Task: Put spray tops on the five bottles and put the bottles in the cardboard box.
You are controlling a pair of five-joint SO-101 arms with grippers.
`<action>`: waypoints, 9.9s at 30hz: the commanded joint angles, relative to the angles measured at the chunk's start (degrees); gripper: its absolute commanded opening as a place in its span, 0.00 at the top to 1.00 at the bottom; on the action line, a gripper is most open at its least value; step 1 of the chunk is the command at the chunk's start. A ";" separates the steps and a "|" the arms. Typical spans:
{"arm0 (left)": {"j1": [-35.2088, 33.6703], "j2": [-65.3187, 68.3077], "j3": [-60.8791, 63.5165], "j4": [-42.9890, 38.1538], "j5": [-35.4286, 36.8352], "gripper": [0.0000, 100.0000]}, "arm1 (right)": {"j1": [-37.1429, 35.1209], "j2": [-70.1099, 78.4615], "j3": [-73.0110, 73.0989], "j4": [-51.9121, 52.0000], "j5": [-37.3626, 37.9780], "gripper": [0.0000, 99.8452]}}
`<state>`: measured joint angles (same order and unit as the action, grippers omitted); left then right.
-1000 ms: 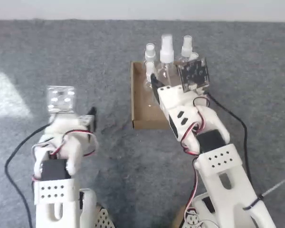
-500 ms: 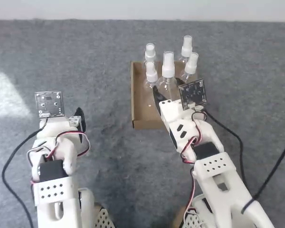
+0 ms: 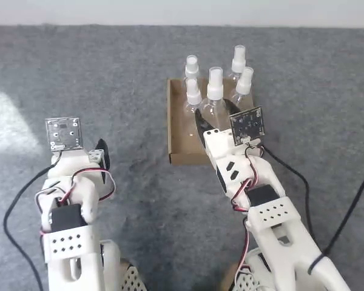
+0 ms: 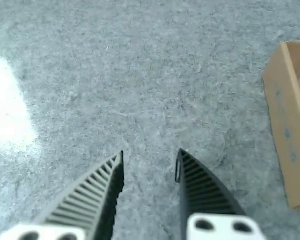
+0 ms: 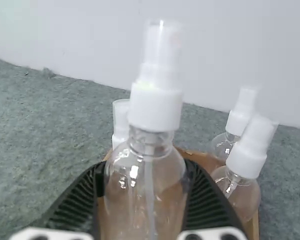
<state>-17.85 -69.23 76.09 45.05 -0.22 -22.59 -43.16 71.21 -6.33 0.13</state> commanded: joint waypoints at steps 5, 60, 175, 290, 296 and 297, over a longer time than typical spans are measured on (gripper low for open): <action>0.00 -0.79 -0.48 -1.58 0.62 0.85 | 0.75 5.23 -0.70 -6.90 2.73 0.99; 0.00 -0.79 -0.40 -1.85 0.62 0.85 | 2.77 21.05 6.86 -19.91 4.04 0.76; 0.00 -35.16 19.03 1.23 -0.26 0.85 | 8.92 -60.44 9.85 62.46 16.53 0.93; -0.35 -34.99 20.44 26.99 -0.26 0.85 | 3.30 15.78 -29.36 41.19 -39.38 0.74; -0.35 -34.99 20.44 27.08 -0.26 0.85 | 3.30 19.38 -29.36 36.35 -39.38 0.74; -0.35 -34.99 20.44 27.08 -0.26 0.85 | 3.30 19.74 -29.45 35.65 -39.38 0.74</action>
<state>-18.02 -103.16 97.10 71.52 0.04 -19.16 -23.82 45.89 32.70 -38.55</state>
